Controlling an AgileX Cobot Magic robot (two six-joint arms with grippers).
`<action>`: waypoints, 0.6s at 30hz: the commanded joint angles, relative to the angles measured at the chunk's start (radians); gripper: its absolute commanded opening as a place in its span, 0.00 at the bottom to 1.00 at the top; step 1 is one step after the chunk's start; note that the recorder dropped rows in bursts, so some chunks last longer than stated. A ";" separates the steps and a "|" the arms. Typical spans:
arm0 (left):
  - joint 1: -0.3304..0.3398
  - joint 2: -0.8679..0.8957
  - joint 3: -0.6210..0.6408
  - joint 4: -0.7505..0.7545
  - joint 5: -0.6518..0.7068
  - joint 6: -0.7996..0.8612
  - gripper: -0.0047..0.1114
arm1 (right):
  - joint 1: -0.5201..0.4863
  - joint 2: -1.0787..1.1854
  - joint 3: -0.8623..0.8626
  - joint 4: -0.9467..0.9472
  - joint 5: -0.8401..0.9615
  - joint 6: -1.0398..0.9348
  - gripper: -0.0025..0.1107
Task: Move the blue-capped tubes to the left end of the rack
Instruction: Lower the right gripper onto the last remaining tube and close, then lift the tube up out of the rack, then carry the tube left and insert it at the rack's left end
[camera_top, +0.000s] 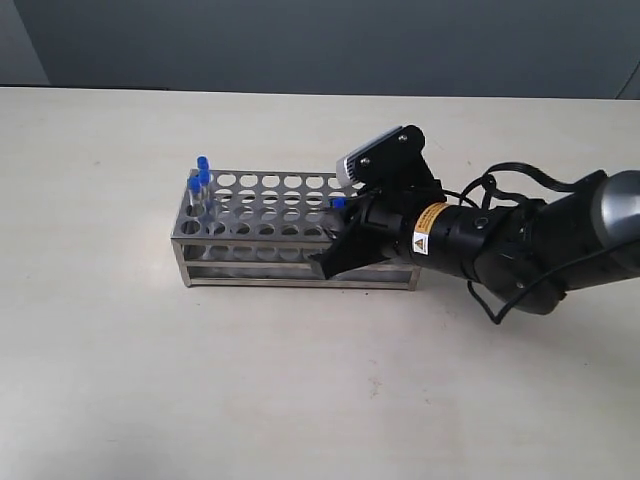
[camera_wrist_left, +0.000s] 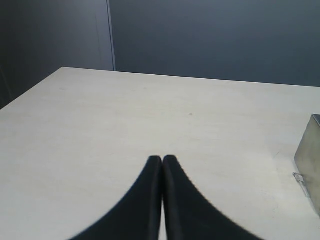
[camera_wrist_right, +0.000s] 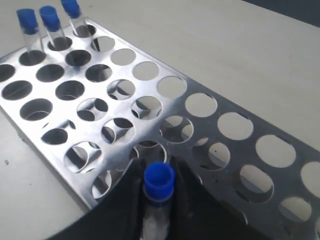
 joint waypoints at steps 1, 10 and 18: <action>-0.003 -0.004 -0.001 0.000 0.003 -0.002 0.05 | -0.003 -0.008 0.005 -0.002 -0.020 -0.003 0.02; -0.003 -0.004 -0.001 0.000 0.003 -0.002 0.05 | -0.003 -0.206 -0.067 -0.054 -0.008 -0.011 0.02; -0.003 -0.004 -0.001 0.000 0.003 -0.002 0.05 | 0.064 -0.221 -0.211 -0.118 0.013 0.024 0.02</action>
